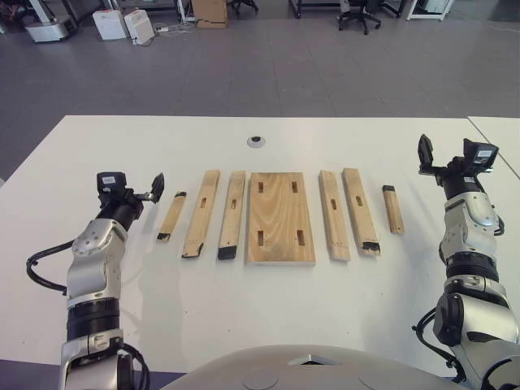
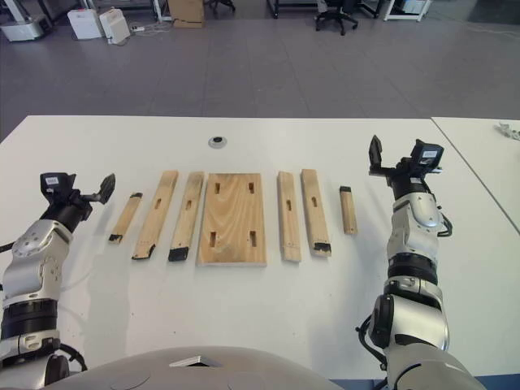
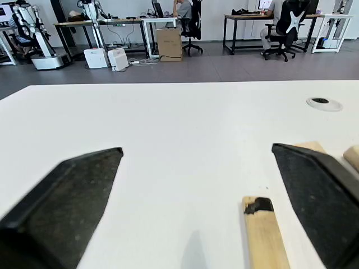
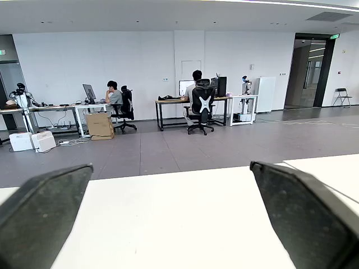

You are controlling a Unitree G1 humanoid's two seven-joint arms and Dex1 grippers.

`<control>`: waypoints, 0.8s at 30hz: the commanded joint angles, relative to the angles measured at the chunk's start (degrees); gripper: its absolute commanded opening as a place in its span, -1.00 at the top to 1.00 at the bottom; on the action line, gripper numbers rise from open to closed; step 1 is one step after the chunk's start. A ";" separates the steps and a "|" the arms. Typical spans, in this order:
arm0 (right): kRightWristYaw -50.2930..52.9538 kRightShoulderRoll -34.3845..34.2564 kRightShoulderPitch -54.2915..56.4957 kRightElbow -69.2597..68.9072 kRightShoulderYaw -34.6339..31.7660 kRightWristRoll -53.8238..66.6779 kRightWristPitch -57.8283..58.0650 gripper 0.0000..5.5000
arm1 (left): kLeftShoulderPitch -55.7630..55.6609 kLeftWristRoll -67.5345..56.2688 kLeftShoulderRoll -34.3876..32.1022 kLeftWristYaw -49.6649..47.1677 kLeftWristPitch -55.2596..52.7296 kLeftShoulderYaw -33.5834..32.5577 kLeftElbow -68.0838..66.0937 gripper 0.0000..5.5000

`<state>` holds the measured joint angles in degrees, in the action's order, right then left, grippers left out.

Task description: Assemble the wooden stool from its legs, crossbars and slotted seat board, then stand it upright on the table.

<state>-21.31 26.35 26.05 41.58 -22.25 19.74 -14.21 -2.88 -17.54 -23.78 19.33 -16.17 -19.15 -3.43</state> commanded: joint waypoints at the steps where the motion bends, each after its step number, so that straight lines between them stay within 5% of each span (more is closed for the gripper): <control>1: 0.19 -0.17 -0.84 -1.11 0.09 -0.56 0.49 -0.90 | 3.88 0.83 -1.24 2.93 -3.01 3.28 2.38 -0.78; 6: 0.49 -0.11 -0.91 -0.80 0.11 -0.84 0.52 -0.91 | 7.84 4.37 -2.49 4.93 -6.13 8.62 1.74 -0.68; 24: -0.26 0.31 -1.24 -0.11 5.88 -6.25 6.25 -0.91 | 10.10 7.18 -4.14 4.84 -7.48 9.36 -0.27 0.46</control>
<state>-21.81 26.28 24.53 41.72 -17.55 15.11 -9.66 5.73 -12.62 -27.56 25.33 -21.92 -10.14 -0.93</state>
